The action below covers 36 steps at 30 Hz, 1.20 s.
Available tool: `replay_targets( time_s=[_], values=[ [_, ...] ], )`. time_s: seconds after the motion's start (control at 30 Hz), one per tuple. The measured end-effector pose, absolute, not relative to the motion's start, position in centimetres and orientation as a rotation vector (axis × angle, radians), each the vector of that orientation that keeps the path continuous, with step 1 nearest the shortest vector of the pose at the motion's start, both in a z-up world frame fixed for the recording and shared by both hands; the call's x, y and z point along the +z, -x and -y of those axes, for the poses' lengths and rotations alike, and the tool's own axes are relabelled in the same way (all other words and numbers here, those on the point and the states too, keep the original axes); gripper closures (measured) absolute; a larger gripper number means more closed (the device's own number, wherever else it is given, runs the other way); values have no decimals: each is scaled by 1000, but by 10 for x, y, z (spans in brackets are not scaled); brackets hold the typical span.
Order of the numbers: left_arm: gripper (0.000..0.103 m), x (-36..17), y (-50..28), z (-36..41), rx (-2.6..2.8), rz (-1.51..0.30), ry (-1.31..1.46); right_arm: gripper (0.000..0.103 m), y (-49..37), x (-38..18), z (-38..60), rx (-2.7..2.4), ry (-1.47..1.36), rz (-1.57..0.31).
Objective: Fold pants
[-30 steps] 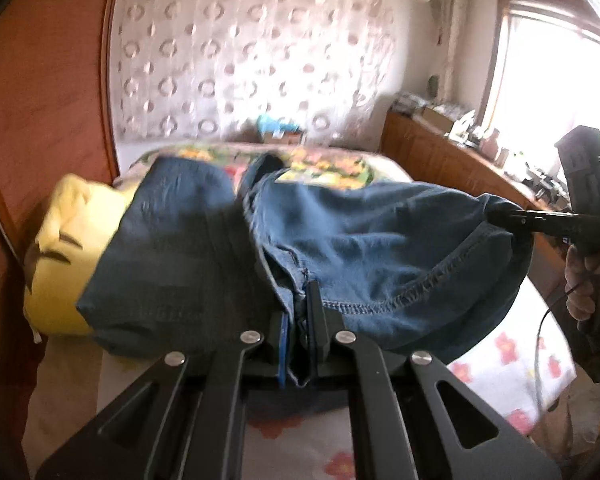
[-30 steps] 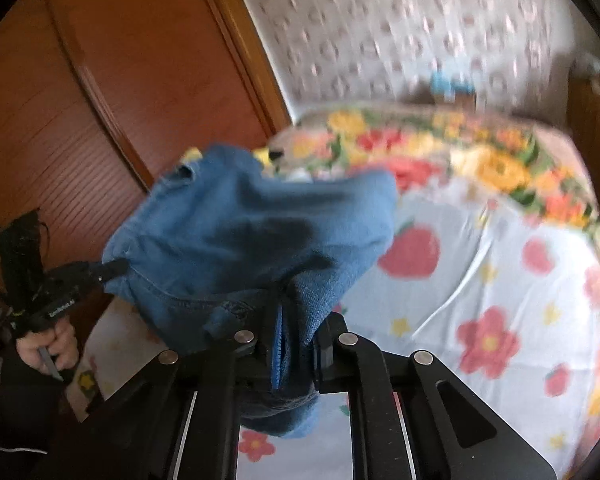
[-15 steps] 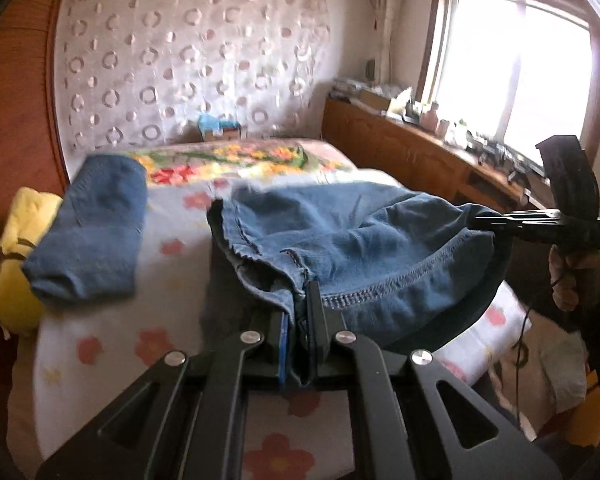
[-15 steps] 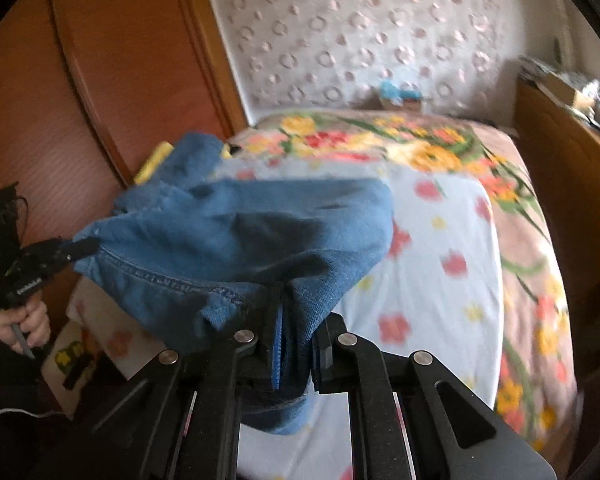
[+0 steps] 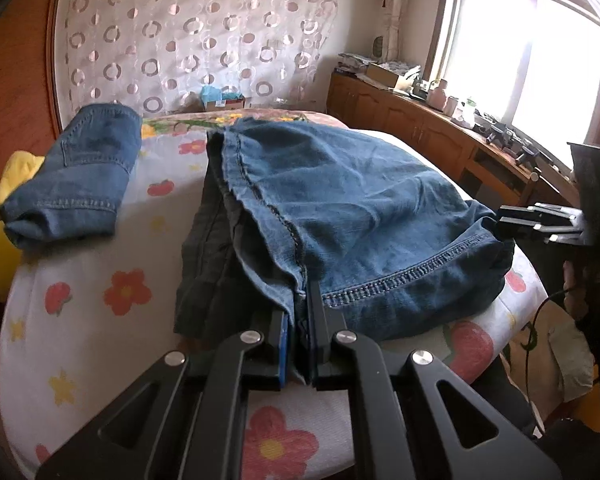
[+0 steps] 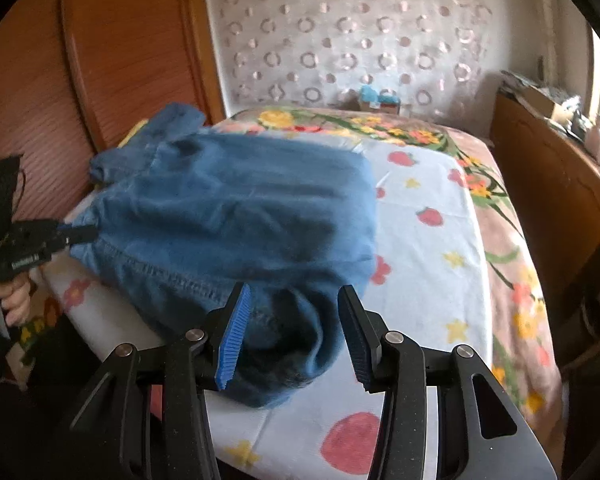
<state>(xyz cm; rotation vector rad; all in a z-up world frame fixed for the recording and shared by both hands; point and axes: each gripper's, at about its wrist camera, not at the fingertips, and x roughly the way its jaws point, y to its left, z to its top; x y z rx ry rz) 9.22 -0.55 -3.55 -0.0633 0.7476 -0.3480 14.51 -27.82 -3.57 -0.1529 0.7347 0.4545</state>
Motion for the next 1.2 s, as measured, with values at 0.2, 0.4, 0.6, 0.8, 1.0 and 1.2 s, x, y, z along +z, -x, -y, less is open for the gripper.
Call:
replay_targets(
  time_s=[0.2, 0.4, 0.6, 0.8, 1.0, 1.2],
  values=[
    [97, -45, -93, 7, -349, -762, 54, 62, -153, -61, 272, 426, 188, -780],
    [97, -41, -93, 4, -351, -747, 74, 102, -143, -57, 287, 427, 164, -761],
    [97, -31, -84, 4, -348, -706, 89, 103, -105, -44, 298, 454, 132, -703],
    [97, -47, -88, 4, -335, -757, 68, 103, -103, -69, 300, 418, 150, -782],
    [97, -56, -89, 6, -336, -773, 73, 57, -108, -47, 296, 438, 115, -694],
    [97, -51, -84, 6, -346, -754, 82, 57, -120, -56, 262, 463, 220, -704]
  ],
)
